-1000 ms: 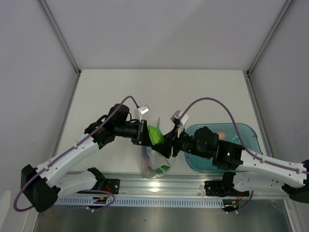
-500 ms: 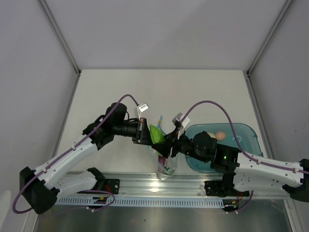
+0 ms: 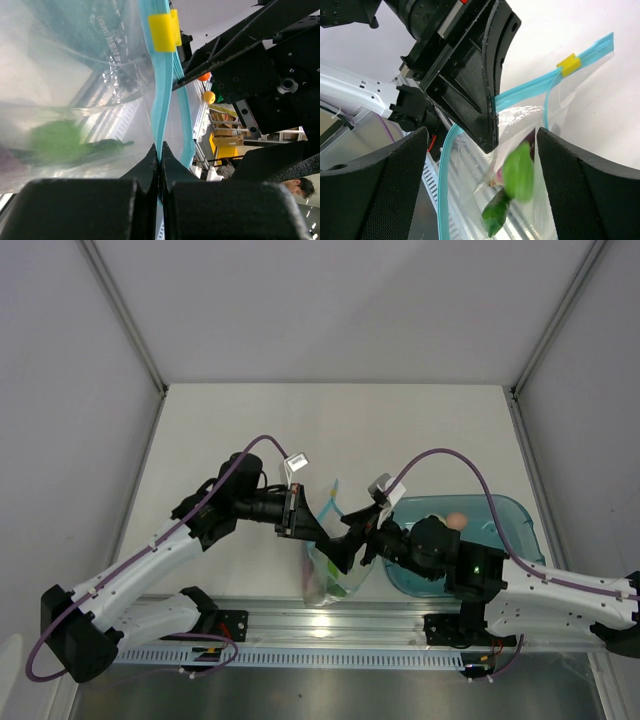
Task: Place the food in the zip-top bag and seal the zipper
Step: Place the fake vegetable in the zipper food storage bag.
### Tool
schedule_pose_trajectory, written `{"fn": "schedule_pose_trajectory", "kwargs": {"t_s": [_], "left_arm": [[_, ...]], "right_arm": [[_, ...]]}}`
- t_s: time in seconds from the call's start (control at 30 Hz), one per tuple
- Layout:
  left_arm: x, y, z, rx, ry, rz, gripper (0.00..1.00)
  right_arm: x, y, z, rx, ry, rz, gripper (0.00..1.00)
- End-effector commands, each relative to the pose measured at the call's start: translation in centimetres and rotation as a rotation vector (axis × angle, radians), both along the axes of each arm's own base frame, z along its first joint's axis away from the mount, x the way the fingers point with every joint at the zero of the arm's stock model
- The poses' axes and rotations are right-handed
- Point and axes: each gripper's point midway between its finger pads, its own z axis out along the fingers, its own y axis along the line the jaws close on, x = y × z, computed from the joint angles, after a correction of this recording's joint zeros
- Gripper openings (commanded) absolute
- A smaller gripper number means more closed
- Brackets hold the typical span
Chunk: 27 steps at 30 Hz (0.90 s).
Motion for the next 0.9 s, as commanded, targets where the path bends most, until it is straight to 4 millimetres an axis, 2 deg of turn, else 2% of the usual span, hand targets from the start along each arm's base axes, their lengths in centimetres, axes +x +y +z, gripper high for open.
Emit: {"fn": "schedule_pose_trajectory", "kwargs": {"t_s": [0.0, 0.07, 0.1, 0.13, 0.2, 0.23, 0.33, 0.4, 0.53, 0.6, 0.63, 0.67, 0.7, 0.73, 0.87], "left_arm": [[-0.3, 0.0, 0.9, -0.042, -0.017, -0.018, 0.01], [-0.2, 0.0, 1.0, -0.043, -0.020, -0.015, 0.00], [-0.2, 0.0, 1.0, -0.043, -0.023, -0.014, 0.01], [-0.2, 0.1, 1.1, -0.043, -0.025, -0.013, 0.01], [-0.2, 0.1, 1.1, -0.041, -0.026, -0.011, 0.01], [-0.2, 0.2, 1.1, -0.040, -0.029, -0.009, 0.01], [0.0, 0.2, 0.9, -0.033, -0.032, -0.005, 0.01], [0.1, 0.2, 0.6, -0.025, -0.031, -0.001, 0.01], [0.4, 0.2, 0.1, -0.010, -0.038, 0.008, 0.01], [0.4, 0.4, -0.2, 0.005, -0.038, 0.012, 0.01], [0.6, 0.4, -0.3, 0.011, -0.050, 0.017, 0.01], [0.6, 0.5, -0.3, 0.015, -0.058, 0.020, 0.00], [0.6, 0.5, -0.3, 0.019, -0.058, 0.019, 0.00], [0.5, 0.6, -0.5, 0.022, -0.064, 0.020, 0.00], [0.6, 0.7, -0.4, 0.024, -0.079, 0.027, 0.01]], "right_arm": [[0.4, -0.7, 1.1, 0.013, -0.010, -0.044, 0.90], [1.0, -1.3, 0.8, -0.006, 0.008, -0.089, 0.90], [1.2, -1.6, 1.3, 0.002, 0.014, -0.108, 0.90], [1.3, -1.9, 0.7, -0.031, 0.024, -0.123, 0.91], [1.8, -2.4, 1.6, -0.036, 0.027, -0.155, 0.89], [1.8, -2.7, 0.6, -0.087, 0.039, -0.167, 0.87], [2.2, -3.4, 0.4, -0.112, 0.058, -0.207, 0.81], [2.1, -3.9, 1.0, -0.079, 0.063, -0.213, 0.81], [2.6, -5.9, 2.8, -0.021, 0.073, -0.286, 0.85], [3.0, -6.5, 3.2, -0.036, 0.080, -0.323, 0.86], [3.4, -7.3, 2.6, -0.083, 0.081, -0.363, 0.87], [3.7, -7.8, 3.8, -0.078, 0.077, -0.388, 0.90], [4.0, -8.0, 3.7, -0.102, 0.080, -0.418, 0.99], [4.5, -9.1, 3.2, -0.138, 0.085, -0.479, 1.00], [5.8, -11.9, 4.5, -0.079, 0.109, -0.639, 0.99]]}}
